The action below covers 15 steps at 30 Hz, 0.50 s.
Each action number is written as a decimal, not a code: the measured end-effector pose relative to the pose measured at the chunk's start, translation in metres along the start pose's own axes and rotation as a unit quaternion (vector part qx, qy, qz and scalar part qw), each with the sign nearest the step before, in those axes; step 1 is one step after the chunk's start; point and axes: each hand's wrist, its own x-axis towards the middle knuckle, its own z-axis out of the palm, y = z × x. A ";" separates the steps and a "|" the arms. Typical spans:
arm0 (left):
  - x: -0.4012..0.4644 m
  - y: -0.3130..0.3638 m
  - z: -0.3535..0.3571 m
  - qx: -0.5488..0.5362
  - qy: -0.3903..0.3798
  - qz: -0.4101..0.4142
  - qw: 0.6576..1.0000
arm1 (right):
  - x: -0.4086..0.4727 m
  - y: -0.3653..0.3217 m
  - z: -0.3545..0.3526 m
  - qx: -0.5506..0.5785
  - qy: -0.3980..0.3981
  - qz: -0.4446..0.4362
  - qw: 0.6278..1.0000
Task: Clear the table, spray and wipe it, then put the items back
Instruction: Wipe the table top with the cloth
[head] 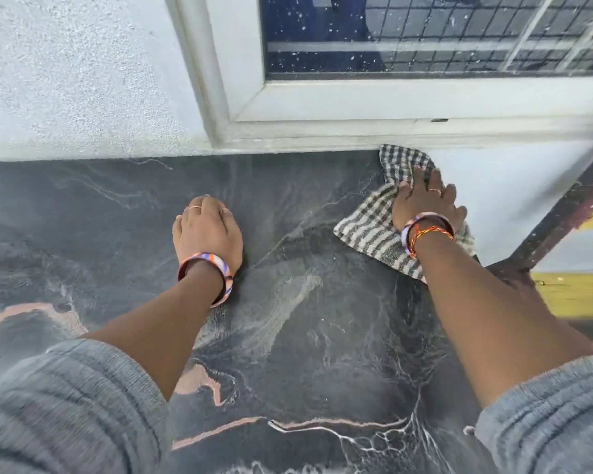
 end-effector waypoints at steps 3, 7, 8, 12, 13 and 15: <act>-0.001 0.000 0.000 0.002 -0.010 0.002 1.000 | -0.025 0.010 0.004 -0.014 0.009 -0.001 1.000; -0.001 -0.002 -0.001 -0.026 -0.037 0.005 0.999 | -0.073 0.015 0.009 -0.026 0.001 0.004 1.000; -0.001 -0.004 -0.004 -0.046 -0.044 0.005 0.998 | -0.088 0.013 0.010 -0.031 -0.002 0.004 0.999; 0.003 -0.016 -0.017 -0.136 -0.080 0.026 0.987 | -0.137 -0.013 0.018 -0.043 -0.014 0.003 0.999; 0.005 -0.022 -0.023 -0.144 -0.088 0.031 0.985 | -0.148 -0.024 0.021 -0.049 -0.016 0.001 0.999; 0.014 -0.036 -0.035 -0.143 -0.086 0.049 0.985 | -0.165 -0.050 0.028 -0.053 -0.014 -0.009 0.998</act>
